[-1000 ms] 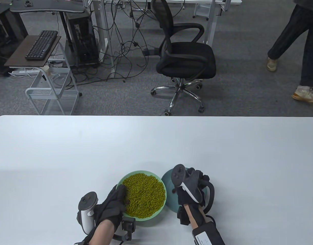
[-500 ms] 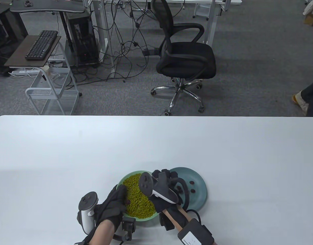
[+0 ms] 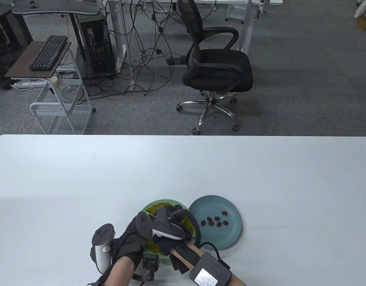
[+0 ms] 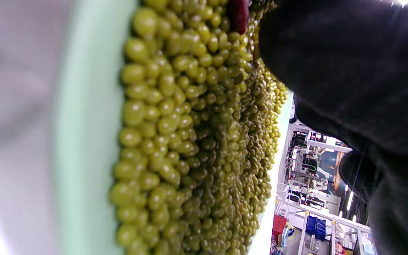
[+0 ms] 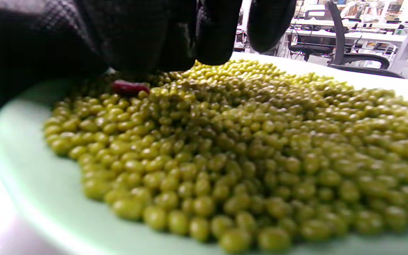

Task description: Pick cranberries with hand pinch into plate

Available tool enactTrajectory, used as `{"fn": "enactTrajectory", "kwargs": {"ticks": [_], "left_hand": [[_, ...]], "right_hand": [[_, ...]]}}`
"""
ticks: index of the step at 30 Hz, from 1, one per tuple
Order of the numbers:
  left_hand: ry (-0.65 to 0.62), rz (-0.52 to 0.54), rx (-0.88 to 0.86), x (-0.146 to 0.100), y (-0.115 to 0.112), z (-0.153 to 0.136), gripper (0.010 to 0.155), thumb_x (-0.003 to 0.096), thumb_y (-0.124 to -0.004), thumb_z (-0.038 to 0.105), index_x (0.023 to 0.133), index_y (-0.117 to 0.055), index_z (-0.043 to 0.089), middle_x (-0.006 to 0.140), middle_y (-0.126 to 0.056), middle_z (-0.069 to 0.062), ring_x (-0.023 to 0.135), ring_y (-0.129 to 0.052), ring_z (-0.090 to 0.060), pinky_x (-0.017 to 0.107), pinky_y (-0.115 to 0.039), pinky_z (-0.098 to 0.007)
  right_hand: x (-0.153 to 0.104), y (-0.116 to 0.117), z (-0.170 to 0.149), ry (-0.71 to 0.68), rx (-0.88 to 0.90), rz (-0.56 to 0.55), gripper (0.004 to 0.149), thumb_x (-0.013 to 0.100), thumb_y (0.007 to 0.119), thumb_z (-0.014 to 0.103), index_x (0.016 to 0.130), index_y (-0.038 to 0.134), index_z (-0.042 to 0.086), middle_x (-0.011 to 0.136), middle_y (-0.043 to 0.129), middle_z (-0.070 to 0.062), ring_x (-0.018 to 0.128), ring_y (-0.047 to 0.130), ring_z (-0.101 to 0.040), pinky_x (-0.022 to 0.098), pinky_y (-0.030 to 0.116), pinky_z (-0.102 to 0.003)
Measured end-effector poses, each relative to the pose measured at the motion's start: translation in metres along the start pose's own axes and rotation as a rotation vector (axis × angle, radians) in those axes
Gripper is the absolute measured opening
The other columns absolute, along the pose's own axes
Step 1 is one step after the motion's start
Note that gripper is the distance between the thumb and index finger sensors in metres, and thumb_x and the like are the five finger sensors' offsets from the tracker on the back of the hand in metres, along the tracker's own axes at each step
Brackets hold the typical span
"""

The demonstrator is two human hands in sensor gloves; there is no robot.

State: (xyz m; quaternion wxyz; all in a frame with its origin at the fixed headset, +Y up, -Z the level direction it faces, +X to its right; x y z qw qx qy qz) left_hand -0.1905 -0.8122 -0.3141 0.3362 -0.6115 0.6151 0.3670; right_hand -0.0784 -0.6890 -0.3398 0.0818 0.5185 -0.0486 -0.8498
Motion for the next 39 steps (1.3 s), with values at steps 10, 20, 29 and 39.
{"fn": "enactTrajectory", "kwargs": {"ticks": [10, 20, 29, 39], "left_hand": [[0.0, -0.001, -0.002, 0.0002, 0.0, 0.0002, 0.048, 0.079, -0.058, 0.05, 0.118, -0.047, 0.024, 0.094, -0.089, -0.01, 0.074, -0.107, -0.024, 0.054, -0.095, -0.034], [0.007, 0.0, -0.002, 0.0, 0.0001, -0.0007, 0.048, 0.079, -0.058, 0.05, 0.118, -0.048, 0.024, 0.093, -0.089, -0.01, 0.074, -0.107, -0.024, 0.054, -0.095, -0.034], [0.008, -0.003, -0.003, -0.0003, -0.0004, -0.0007, 0.048, 0.079, -0.058, 0.05, 0.118, -0.048, 0.024, 0.094, -0.089, -0.01, 0.074, -0.107, -0.024, 0.054, -0.095, -0.034], [0.014, 0.002, -0.003, -0.0006, -0.0004, -0.0013, 0.048, 0.079, -0.058, 0.05, 0.118, -0.048, 0.024, 0.093, -0.089, -0.01, 0.074, -0.107, -0.024, 0.054, -0.095, -0.034]], "right_hand": [[-0.0003, 0.008, 0.0034, -0.004, 0.012, -0.002, 0.049, 0.053, 0.085, 0.036, 0.096, 0.079, 0.012, 0.112, 0.071, -0.019, 0.103, 0.064, -0.052, 0.067, 0.038, -0.075], [-0.0017, 0.0098, 0.0067, -0.013, -0.018, -0.008, 0.05, 0.053, 0.086, 0.036, 0.096, 0.079, 0.012, 0.112, 0.071, -0.019, 0.103, 0.065, -0.052, 0.067, 0.038, -0.075], [-0.0016, 0.0098, 0.0068, -0.012, -0.02, -0.002, 0.05, 0.053, 0.086, 0.036, 0.096, 0.079, 0.011, 0.112, 0.072, -0.018, 0.103, 0.065, -0.052, 0.067, 0.038, -0.075], [-0.0013, 0.0108, 0.0108, -0.025, -0.048, -0.004, 0.049, 0.052, 0.086, 0.035, 0.095, 0.08, 0.01, 0.112, 0.073, -0.016, 0.103, 0.065, -0.051, 0.067, 0.039, -0.075]]}}
Point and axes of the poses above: the tracker on the back of each hand, its own z axis roughly to the thumb side, its own x axis roughly from the wrist to the fingertips, y = z × x, the point moved 4 cm from there along x, roughly from the wrist to the fingertips
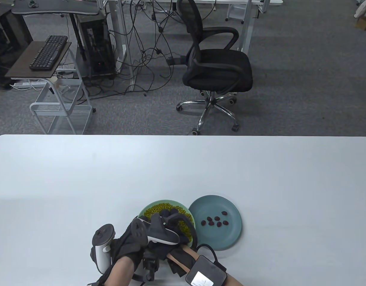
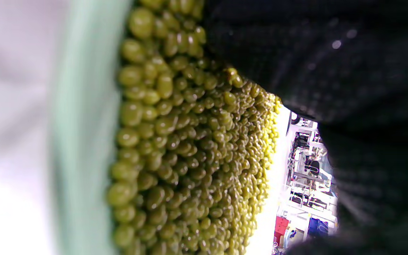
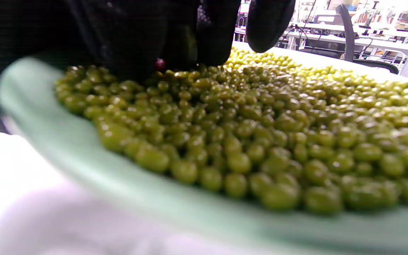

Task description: Pick cranberries with hand pinch into plate

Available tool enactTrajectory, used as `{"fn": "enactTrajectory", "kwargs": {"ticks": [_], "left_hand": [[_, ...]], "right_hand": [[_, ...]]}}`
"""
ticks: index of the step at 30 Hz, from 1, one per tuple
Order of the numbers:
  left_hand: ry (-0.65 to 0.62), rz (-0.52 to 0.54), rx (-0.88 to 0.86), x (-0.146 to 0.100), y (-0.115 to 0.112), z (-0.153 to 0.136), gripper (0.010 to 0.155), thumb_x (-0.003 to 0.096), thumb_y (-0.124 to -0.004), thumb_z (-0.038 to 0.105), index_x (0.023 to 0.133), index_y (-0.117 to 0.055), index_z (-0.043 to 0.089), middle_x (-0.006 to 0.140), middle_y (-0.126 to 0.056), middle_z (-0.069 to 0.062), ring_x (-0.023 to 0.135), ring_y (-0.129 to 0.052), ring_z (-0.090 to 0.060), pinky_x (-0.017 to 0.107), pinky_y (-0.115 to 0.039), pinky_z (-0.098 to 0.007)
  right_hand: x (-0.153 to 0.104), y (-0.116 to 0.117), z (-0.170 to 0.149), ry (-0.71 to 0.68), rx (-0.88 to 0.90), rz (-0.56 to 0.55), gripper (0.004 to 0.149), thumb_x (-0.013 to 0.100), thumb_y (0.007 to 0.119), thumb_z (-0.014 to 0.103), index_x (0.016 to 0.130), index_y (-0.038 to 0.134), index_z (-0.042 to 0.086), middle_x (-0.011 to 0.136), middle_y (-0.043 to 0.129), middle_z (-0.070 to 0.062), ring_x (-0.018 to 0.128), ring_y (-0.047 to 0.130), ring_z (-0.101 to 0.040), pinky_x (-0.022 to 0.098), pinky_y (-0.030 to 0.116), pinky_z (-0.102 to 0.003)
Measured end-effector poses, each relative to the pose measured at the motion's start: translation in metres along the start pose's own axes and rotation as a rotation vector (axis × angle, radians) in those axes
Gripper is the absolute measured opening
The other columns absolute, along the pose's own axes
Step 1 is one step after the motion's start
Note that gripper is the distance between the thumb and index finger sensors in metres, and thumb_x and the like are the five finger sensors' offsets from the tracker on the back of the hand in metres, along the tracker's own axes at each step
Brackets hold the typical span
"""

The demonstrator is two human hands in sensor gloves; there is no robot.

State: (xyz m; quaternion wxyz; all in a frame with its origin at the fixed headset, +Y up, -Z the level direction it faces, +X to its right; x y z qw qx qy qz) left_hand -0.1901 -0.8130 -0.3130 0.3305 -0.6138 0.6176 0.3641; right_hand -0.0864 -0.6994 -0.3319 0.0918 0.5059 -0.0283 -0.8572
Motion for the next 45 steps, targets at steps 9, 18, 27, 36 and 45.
{"fn": "enactTrajectory", "kwargs": {"ticks": [9, 18, 27, 36, 45], "left_hand": [[-0.001, -0.003, -0.003, -0.0001, -0.0004, 0.0004, 0.048, 0.079, -0.058, 0.05, 0.118, -0.048, 0.024, 0.093, -0.089, -0.01, 0.074, -0.107, -0.024, 0.054, -0.095, -0.034], [-0.001, -0.003, -0.002, -0.0001, -0.0005, 0.0004, 0.049, 0.0791, -0.058, 0.05, 0.118, -0.048, 0.023, 0.093, -0.089, -0.01, 0.074, -0.107, -0.025, 0.054, -0.095, -0.035], [-0.002, -0.003, -0.001, -0.0004, -0.0006, 0.0007, 0.048, 0.079, -0.058, 0.05, 0.118, -0.048, 0.024, 0.093, -0.089, -0.01, 0.074, -0.107, -0.024, 0.054, -0.095, -0.034], [-0.007, -0.004, 0.0, -0.0001, -0.0004, 0.0009, 0.048, 0.0791, -0.058, 0.05, 0.118, -0.048, 0.024, 0.094, -0.089, -0.01, 0.074, -0.107, -0.024, 0.054, -0.095, -0.034], [-0.01, -0.006, -0.003, 0.0, -0.0005, 0.0015, 0.048, 0.079, -0.058, 0.05, 0.118, -0.048, 0.024, 0.093, -0.089, -0.01, 0.074, -0.107, -0.024, 0.054, -0.095, -0.034]], "right_hand": [[0.0009, -0.0007, -0.0002, -0.001, 0.005, -0.008, 0.048, 0.053, 0.086, 0.035, 0.094, 0.081, 0.01, 0.111, 0.074, -0.015, 0.102, 0.066, -0.051, 0.067, 0.039, -0.074], [0.0028, 0.0001, 0.0006, -0.004, 0.021, 0.009, 0.049, 0.053, 0.086, 0.033, 0.094, 0.08, 0.008, 0.11, 0.074, -0.017, 0.102, 0.067, -0.05, 0.067, 0.04, -0.074], [0.0038, 0.0011, 0.0018, -0.011, 0.027, 0.015, 0.049, 0.054, 0.086, 0.033, 0.094, 0.079, 0.005, 0.11, 0.072, -0.019, 0.101, 0.067, -0.048, 0.067, 0.04, -0.074], [0.0041, 0.0019, 0.0011, -0.017, 0.037, 0.009, 0.049, 0.054, 0.086, 0.034, 0.094, 0.078, 0.005, 0.11, 0.071, -0.019, 0.1, 0.067, -0.048, 0.067, 0.039, -0.074], [0.0042, 0.0025, -0.0009, -0.015, 0.052, 0.003, 0.049, 0.054, 0.085, 0.034, 0.094, 0.077, 0.005, 0.11, 0.071, -0.019, 0.1, 0.066, -0.048, 0.067, 0.039, -0.074]]}}
Point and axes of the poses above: the tracker on the back of each hand, its own z axis roughly to the thumb side, its own x axis roughly from the wrist to the fingertips, y = z × x, the point moved 4 cm from there along x, roughly from the wrist to the fingertips
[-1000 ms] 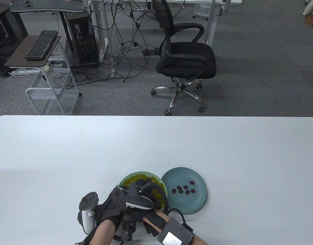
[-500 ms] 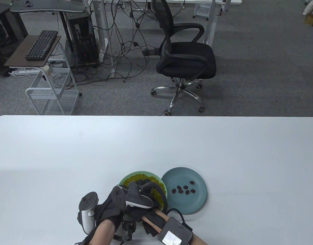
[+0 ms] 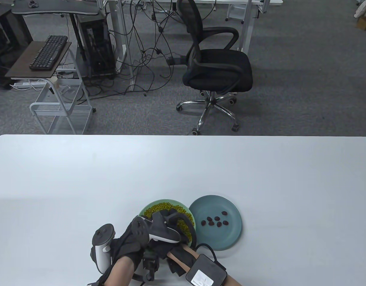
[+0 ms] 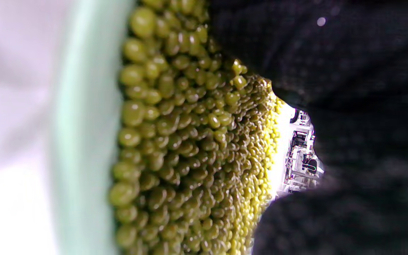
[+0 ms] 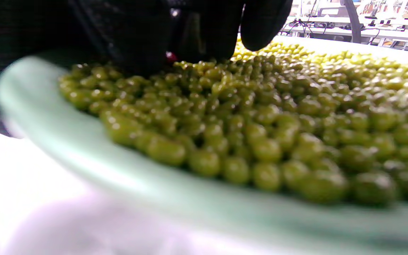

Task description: Pick cranberries with hand pinch into plate

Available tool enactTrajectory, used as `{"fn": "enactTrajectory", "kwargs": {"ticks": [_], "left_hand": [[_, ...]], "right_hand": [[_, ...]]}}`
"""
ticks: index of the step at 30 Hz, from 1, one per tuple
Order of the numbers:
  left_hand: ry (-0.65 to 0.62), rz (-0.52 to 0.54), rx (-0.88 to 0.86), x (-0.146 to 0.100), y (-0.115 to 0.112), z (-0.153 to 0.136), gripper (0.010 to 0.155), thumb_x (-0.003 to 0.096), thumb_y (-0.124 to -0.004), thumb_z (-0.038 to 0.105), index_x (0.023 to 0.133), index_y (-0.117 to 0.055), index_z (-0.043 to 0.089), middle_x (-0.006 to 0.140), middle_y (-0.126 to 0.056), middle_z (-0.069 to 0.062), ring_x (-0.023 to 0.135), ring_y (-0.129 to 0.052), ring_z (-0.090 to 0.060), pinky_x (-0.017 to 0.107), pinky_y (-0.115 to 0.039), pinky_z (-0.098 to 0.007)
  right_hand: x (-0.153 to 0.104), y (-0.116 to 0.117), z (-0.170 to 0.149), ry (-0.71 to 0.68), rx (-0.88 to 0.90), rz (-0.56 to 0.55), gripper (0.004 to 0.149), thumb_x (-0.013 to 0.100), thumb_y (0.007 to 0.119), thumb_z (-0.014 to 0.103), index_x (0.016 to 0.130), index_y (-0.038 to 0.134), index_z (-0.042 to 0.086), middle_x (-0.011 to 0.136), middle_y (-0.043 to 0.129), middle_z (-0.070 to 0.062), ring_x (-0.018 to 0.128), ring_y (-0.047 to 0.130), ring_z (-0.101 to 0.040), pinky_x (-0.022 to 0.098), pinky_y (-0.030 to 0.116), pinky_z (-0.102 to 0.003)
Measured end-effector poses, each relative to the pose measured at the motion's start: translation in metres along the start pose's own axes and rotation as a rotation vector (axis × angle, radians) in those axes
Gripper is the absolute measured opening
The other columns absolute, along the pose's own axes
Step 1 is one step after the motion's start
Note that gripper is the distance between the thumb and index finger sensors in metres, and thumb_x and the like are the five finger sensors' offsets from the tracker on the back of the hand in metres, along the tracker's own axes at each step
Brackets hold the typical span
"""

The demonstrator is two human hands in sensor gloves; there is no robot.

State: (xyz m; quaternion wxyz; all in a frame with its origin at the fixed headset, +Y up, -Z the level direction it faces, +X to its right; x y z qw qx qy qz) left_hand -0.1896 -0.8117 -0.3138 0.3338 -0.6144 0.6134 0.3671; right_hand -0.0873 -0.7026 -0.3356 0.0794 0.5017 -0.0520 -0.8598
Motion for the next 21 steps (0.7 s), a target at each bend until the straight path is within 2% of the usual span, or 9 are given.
{"fn": "enactTrajectory", "kwargs": {"ticks": [21], "left_hand": [[0.006, 0.003, 0.001, -0.0003, -0.0005, -0.0011, 0.049, 0.0789, -0.058, 0.05, 0.118, -0.048, 0.023, 0.093, -0.089, -0.01, 0.073, -0.107, -0.024, 0.053, -0.095, -0.034]], "right_hand": [[0.0007, 0.0014, 0.0042, 0.001, -0.067, 0.0, 0.049, 0.053, 0.086, 0.033, 0.094, 0.079, 0.006, 0.109, 0.073, -0.018, 0.099, 0.068, -0.046, 0.067, 0.04, -0.073]]}}
Point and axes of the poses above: the tracker on the back of each hand, its own z axis roughly to the thumb side, its own x axis roughly from the wrist to the fingertips, y = z × x, the point moved 4 cm from there along x, roughly from the wrist to the fingertips
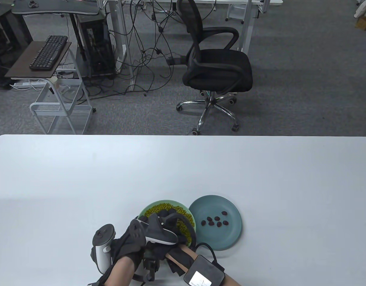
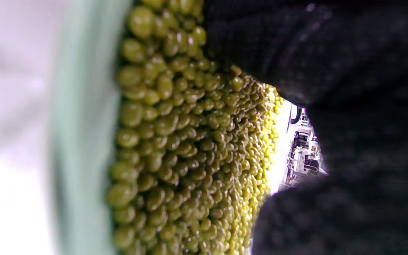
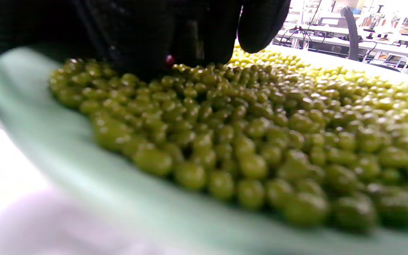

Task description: Pick cranberries with hand pinch into plate

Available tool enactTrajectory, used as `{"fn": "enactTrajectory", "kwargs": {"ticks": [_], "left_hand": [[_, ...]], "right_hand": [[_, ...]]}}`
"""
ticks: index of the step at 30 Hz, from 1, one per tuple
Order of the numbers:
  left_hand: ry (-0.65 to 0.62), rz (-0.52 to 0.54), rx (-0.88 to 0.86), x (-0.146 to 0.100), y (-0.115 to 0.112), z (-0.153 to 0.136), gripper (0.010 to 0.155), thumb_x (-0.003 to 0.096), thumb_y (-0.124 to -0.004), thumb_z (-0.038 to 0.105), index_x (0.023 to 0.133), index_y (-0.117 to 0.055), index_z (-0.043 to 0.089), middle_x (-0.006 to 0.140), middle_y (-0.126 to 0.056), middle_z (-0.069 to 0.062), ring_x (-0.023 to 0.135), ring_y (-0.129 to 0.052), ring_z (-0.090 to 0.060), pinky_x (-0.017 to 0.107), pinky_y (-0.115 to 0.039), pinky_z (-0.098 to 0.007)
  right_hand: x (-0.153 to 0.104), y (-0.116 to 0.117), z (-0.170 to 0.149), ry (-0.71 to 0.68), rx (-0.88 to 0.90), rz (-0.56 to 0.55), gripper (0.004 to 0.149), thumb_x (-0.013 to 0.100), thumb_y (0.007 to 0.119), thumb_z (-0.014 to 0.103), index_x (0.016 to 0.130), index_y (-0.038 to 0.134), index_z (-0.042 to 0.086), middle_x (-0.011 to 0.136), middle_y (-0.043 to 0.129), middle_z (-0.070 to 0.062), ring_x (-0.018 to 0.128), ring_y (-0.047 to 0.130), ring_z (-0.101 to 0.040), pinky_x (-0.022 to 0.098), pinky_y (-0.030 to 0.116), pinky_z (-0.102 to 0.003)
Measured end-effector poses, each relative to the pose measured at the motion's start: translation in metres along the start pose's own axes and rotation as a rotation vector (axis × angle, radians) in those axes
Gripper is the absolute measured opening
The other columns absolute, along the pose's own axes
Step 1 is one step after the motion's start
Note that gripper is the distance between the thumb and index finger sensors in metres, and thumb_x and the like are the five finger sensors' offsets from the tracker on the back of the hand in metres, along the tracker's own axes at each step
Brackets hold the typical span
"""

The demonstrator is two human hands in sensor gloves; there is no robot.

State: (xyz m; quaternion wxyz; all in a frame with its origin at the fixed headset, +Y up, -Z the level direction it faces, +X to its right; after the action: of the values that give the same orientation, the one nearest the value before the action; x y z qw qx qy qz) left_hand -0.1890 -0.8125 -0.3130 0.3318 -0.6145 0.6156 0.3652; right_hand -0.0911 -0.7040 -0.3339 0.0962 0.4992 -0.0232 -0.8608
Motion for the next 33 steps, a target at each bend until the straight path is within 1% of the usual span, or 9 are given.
{"fn": "enactTrajectory", "kwargs": {"ticks": [18, 25, 33], "left_hand": [[-0.011, -0.006, -0.005, 0.0, 0.001, 0.002, 0.049, 0.0789, -0.058, 0.051, 0.118, -0.048, 0.024, 0.093, -0.089, -0.009, 0.074, -0.107, -0.024, 0.054, -0.095, -0.034], [-0.012, -0.007, -0.007, 0.0, 0.001, 0.002, 0.048, 0.0789, -0.058, 0.051, 0.118, -0.047, 0.024, 0.093, -0.089, -0.009, 0.074, -0.107, -0.023, 0.054, -0.095, -0.034], [-0.012, -0.007, -0.007, 0.0, 0.001, 0.002, 0.048, 0.0789, -0.058, 0.05, 0.118, -0.048, 0.024, 0.093, -0.089, -0.009, 0.074, -0.107, -0.024, 0.054, -0.095, -0.034]], "right_hand": [[0.0, 0.0, -0.005, -0.002, 0.075, -0.012, 0.05, 0.054, 0.086, 0.033, 0.094, 0.077, 0.005, 0.11, 0.071, -0.019, 0.1, 0.065, -0.047, 0.067, 0.04, -0.074], [-0.004, -0.004, -0.011, 0.014, 0.112, -0.044, 0.049, 0.054, 0.086, 0.033, 0.094, 0.077, 0.006, 0.11, 0.071, -0.019, 0.099, 0.065, -0.047, 0.067, 0.04, -0.074], [-0.014, -0.013, -0.027, 0.05, 0.152, -0.103, 0.05, 0.054, 0.086, 0.033, 0.094, 0.077, 0.005, 0.11, 0.07, -0.019, 0.1, 0.065, -0.047, 0.067, 0.039, -0.074]]}}
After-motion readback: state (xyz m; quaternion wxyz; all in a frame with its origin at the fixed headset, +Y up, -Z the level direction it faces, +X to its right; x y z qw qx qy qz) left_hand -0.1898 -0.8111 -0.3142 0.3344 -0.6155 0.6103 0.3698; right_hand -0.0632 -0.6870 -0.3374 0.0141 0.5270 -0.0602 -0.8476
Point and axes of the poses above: the tracker on the back of each hand, its own z axis roughly to the thumb side, its own x axis roughly from the wrist to the fingertips, y = z × x, the point moved 4 cm from there along x, roughly from the wrist to the fingertips
